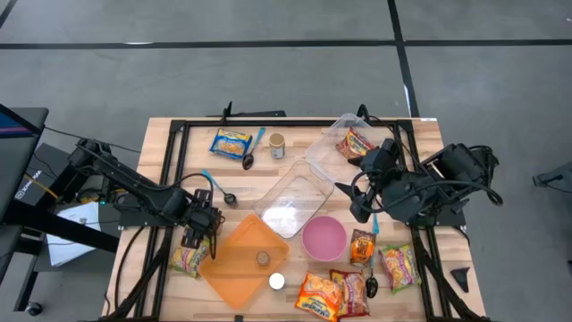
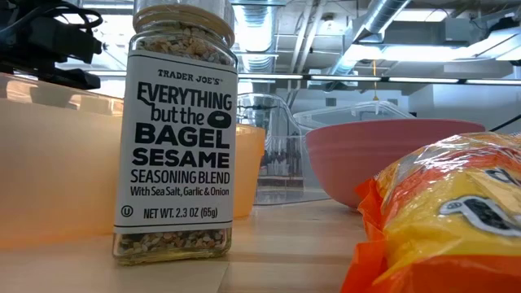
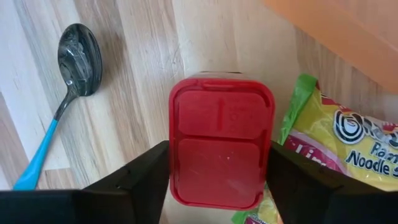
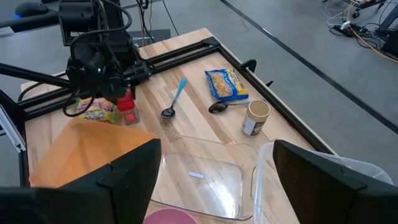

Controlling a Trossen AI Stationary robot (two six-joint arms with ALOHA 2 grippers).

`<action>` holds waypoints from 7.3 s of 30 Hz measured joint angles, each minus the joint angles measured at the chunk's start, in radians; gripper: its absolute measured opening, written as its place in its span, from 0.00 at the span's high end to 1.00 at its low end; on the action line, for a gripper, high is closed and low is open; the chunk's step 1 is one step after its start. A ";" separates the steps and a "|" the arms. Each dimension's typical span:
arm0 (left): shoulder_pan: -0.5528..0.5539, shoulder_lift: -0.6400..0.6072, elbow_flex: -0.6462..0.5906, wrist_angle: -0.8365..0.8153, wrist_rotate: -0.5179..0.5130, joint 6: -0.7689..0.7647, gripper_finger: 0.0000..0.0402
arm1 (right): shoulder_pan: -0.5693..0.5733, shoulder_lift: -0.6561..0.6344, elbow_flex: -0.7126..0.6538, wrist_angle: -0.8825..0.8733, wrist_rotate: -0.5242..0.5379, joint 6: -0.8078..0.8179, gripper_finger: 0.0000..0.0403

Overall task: Pick & Place Food Item
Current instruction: Put the red seasoning can into the orange bin, then put the green noodle pack into the transparent container

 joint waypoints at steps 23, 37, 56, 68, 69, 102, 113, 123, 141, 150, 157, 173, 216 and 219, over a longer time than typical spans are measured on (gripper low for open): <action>0.000 -0.017 0.009 -0.019 -0.076 -0.078 0.48 | 0.000 0.000 0.000 0.000 0.000 -0.003 0.24; 0.127 -0.036 0.226 -0.110 -0.133 -0.184 0.48 | 0.000 0.000 0.000 0.000 0.000 0.000 0.24; 0.140 -0.035 0.366 -0.175 0.050 -0.805 0.48 | 0.000 0.000 0.000 0.000 -0.001 -0.019 0.24; 0.015 0.002 0.366 0.080 0.085 -1.051 0.48 | 0.000 0.001 0.000 0.000 -0.001 -0.102 0.24; 0.008 0.015 0.366 0.114 0.084 -1.053 0.48 | 0.000 0.001 0.000 0.000 -0.001 -0.111 0.24; 0.094 0.307 0.373 0.230 0.044 -1.051 0.48 | -0.001 -0.048 -0.001 0.000 -0.010 -0.341 0.24; 0.100 0.307 0.373 0.179 0.006 -0.962 0.48 | -0.002 -0.069 -0.001 0.000 -0.008 -0.351 0.24; 0.099 0.326 0.373 0.176 -0.001 -0.934 0.48 | -0.002 -0.068 0.000 0.000 -0.008 -0.351 0.24; 0.089 0.415 0.372 0.171 -0.012 -0.917 0.47 | -0.002 -0.068 0.000 0.000 -0.008 -0.351 0.24; 0.089 0.415 0.372 0.167 -0.033 -0.916 0.47 | -0.002 -0.068 0.000 0.000 -0.008 -0.351 0.24; 0.089 0.415 0.372 0.161 -0.033 -0.916 0.45 | -0.002 -0.068 0.000 0.000 -0.008 -0.351 0.24; 0.089 0.408 0.372 0.168 -0.036 -0.917 0.34 | -0.002 -0.068 0.000 0.000 -0.008 -0.349 0.24; 0.094 -0.225 0.372 0.202 -0.129 -0.370 0.39 | -0.002 -0.067 0.000 0.000 -0.002 -0.245 0.24; 0.094 -0.227 0.372 0.201 -0.127 -0.313 0.39 | -0.002 -0.067 0.000 0.000 0.000 -0.210 0.24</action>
